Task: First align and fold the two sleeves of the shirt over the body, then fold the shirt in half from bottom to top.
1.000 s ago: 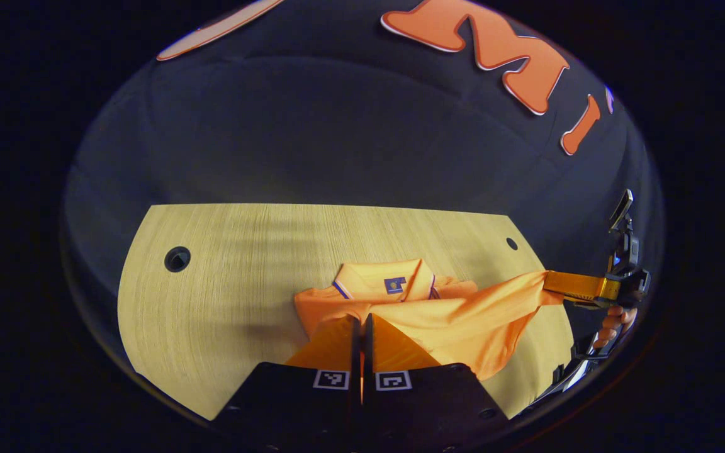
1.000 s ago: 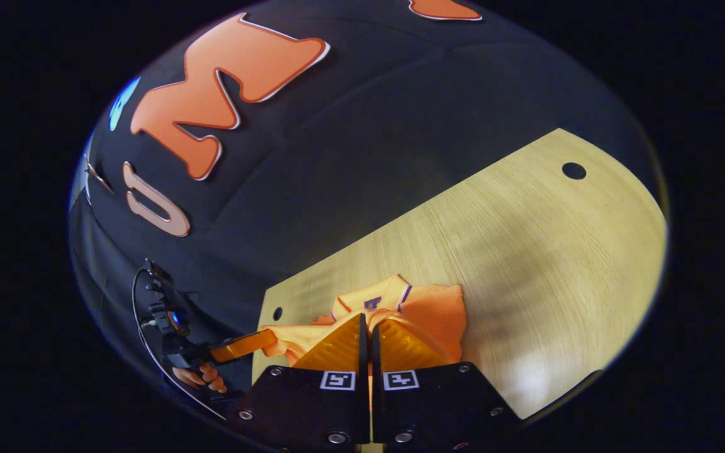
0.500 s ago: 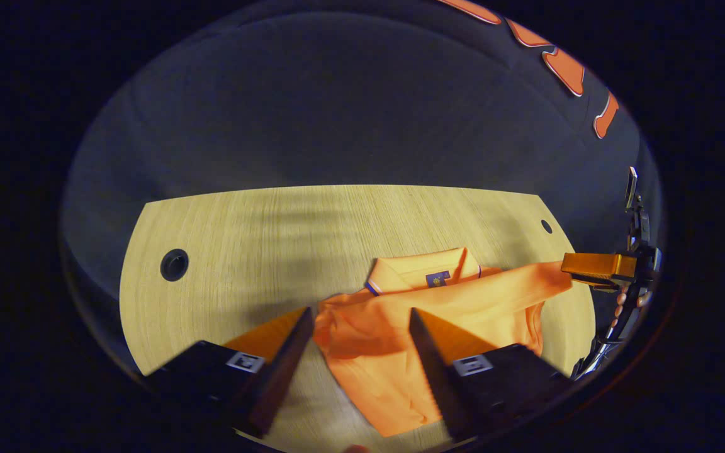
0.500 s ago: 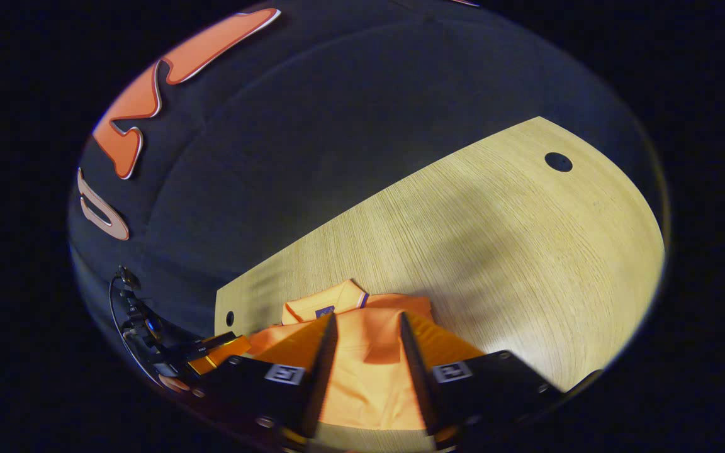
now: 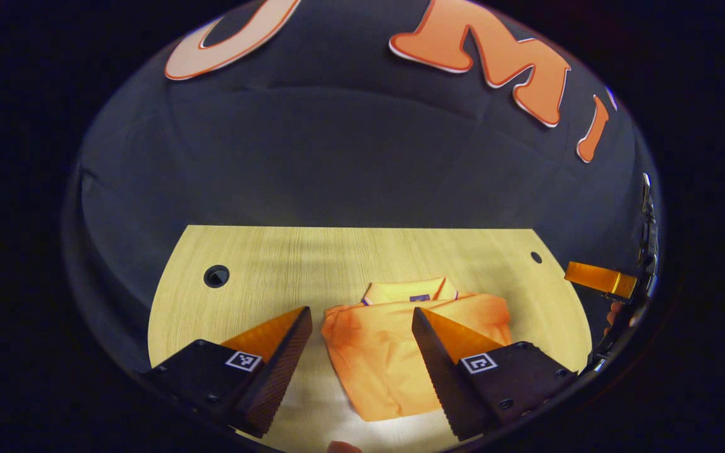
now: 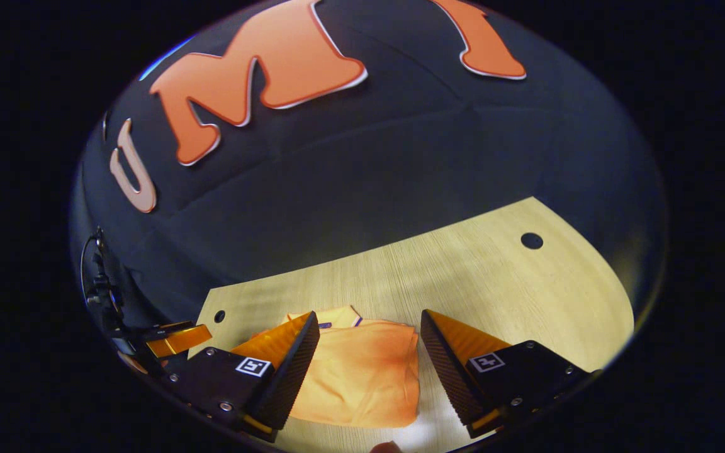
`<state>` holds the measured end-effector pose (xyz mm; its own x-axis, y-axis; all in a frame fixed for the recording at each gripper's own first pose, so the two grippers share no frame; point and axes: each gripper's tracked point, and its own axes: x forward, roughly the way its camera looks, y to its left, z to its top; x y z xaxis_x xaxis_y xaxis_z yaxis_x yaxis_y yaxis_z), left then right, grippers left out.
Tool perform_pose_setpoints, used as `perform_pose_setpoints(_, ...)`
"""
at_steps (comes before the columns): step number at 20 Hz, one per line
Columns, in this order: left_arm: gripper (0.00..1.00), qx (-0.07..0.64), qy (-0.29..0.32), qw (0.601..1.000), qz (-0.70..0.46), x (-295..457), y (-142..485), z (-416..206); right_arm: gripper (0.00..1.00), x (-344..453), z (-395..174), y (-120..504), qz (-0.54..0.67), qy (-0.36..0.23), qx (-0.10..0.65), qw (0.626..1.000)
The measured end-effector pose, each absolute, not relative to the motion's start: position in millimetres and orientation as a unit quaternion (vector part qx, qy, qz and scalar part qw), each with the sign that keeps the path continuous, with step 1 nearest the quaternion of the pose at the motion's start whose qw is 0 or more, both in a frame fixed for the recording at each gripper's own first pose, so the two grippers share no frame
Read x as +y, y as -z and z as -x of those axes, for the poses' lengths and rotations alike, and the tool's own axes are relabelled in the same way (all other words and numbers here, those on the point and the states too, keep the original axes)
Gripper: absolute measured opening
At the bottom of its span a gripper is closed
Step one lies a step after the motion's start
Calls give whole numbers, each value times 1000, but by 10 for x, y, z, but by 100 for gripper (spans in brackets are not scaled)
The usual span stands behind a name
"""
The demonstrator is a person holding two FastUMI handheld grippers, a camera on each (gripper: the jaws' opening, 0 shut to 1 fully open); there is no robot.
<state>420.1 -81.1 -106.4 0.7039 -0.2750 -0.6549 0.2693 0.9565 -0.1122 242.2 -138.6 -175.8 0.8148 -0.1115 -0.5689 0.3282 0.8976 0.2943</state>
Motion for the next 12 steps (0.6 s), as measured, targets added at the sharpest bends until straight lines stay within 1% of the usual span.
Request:
perform_pose_setpoints(3,98,327,151,932,42,-839,888,-3763,99,-1312,-2154,1460,-153,126,246,949)
perform_pose_setpoints(5,98,309,133,941,38,-705,797,-3492,98,-1222,-1951,1297,-141,119,224,957)
perform_pose_setpoints(8,98,265,121,956,26,-762,505,-3130,98,-1133,-1632,1063,-113,117,194,967)
perform_pose_setpoints(12,98,215,102,971,25,-701,226,-2618,98,-1099,-1278,916,-105,121,167,973)
